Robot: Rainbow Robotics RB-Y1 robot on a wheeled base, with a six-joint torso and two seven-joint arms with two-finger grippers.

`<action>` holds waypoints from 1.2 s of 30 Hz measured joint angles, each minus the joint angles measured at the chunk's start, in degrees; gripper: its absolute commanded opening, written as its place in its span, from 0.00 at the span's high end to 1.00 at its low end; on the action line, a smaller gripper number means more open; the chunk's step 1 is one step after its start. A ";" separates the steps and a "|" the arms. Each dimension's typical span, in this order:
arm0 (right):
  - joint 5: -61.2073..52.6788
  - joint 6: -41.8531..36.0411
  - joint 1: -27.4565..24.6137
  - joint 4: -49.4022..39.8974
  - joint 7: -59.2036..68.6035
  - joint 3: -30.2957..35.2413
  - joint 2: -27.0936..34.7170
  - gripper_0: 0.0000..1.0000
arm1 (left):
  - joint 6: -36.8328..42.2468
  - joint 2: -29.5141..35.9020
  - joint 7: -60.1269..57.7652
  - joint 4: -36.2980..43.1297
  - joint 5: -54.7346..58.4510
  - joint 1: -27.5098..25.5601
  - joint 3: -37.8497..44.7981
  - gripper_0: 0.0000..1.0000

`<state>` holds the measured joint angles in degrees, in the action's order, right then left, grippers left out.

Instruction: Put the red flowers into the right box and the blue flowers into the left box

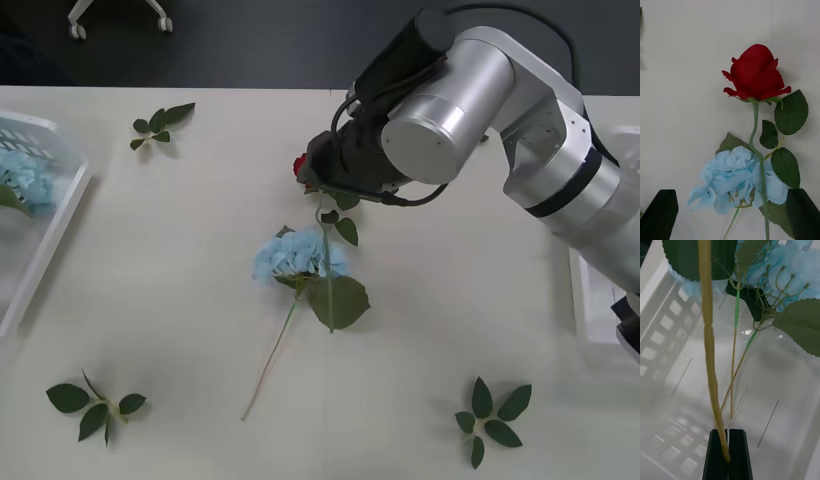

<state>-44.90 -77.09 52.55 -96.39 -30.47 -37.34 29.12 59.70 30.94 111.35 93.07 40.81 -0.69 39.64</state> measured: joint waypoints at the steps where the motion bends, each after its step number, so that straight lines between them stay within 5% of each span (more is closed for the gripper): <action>1: 0.95 0.00 0.00 0.60 0.00 -0.18 -0.48 0.15 | -0.36 0.00 0.00 -1.21 -0.09 0.57 -0.42 1.00; 10: 5.89 2.75 0.00 7.43 0.00 -2.61 -3.19 0.15 | -4.99 0.00 0.00 -10.17 -5.10 4.82 -4.07 0.94; 11: 6.21 2.76 0.00 8.00 0.00 -2.94 -3.19 0.15 | -4.99 0.00 0.00 -10.84 -5.67 5.21 -4.27 0.86; 13: 6.92 3.34 0.01 9.35 0.00 -3.53 -3.20 0.15 | -4.99 0.00 0.00 -11.37 -6.20 5.67 -4.44 0.45; 14: 7.32 4.15 0.01 10.20 0.00 -3.86 -3.20 0.15 | -4.99 0.00 0.00 -11.36 -6.16 5.71 -4.44 0.16; 15: 7.66 4.96 0.01 11.01 0.00 -4.17 -3.23 0.15 | -4.99 0.00 0.00 -11.36 -5.97 5.71 -4.44 0.00; 24: 10.14 9.36 0.01 18.40 -0.03 -4.68 -6.22 0.16 | -2.27 0.00 0.00 -8.57 -2.01 5.70 -4.42 0.00; 36: 6.93 11.65 0.01 21.55 -8.05 -5.00 -6.19 0.15 | 9.13 0.00 -5.40 10.06 11.87 1.64 -0.23 0.00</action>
<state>-37.97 -65.45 52.56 -74.84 -38.51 -42.34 22.93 68.83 30.94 105.94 103.14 52.68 0.96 39.41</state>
